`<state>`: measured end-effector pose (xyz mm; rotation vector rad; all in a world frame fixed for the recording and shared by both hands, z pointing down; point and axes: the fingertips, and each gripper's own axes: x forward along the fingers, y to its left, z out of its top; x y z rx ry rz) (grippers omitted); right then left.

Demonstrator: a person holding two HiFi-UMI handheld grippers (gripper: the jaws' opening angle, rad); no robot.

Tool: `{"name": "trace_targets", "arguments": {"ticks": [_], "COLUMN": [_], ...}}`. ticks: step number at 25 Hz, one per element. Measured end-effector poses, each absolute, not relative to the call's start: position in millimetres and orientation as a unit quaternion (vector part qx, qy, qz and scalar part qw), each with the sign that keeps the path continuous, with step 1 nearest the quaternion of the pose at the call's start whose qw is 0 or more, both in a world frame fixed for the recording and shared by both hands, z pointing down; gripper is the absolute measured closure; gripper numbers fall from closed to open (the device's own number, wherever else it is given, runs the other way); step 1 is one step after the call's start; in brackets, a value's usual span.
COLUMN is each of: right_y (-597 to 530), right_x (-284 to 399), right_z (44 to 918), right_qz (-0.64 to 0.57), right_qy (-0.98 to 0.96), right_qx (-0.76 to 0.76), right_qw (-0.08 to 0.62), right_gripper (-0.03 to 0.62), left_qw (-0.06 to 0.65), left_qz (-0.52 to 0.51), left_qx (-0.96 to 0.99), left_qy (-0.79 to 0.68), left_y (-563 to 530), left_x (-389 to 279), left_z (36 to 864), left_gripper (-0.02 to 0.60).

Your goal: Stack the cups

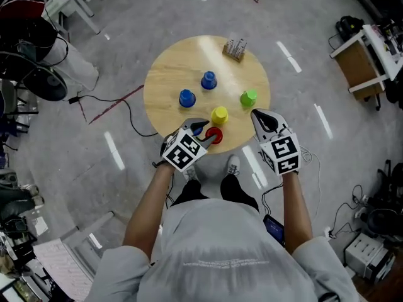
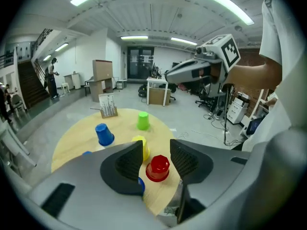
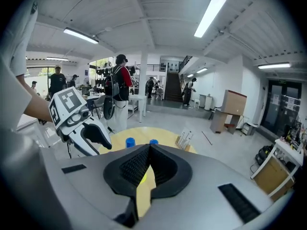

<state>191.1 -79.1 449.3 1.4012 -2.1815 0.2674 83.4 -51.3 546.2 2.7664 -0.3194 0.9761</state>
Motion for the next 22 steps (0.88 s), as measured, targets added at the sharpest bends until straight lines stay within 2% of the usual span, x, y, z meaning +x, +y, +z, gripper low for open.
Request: {"name": "trace_targets", "arguments": {"ticks": [5, 14, 22], "right_y": [-81.1, -76.7, -73.6], "right_x": [197.1, 185.6, 185.2], "right_z": [469.1, 485.6, 490.8], "right_qz": [0.113, 0.132, 0.132], "right_qy": [-0.817, -0.830, -0.831], "right_qx": [0.497, 0.463, 0.457], "right_qw": [0.271, 0.280, 0.289], "right_gripper": [0.566, 0.566, 0.566], "left_qw": [0.123, 0.149, 0.127], "left_qz": [0.374, 0.414, 0.443], "left_qx": [0.913, 0.890, 0.879], "left_qy": [-0.103, -0.119, -0.124], "left_y": [-32.7, -28.8, -26.9], "left_x": [97.2, 99.3, 101.2], "left_z": [591.9, 634.4, 656.5], "left_gripper": [0.341, 0.321, 0.321]}}
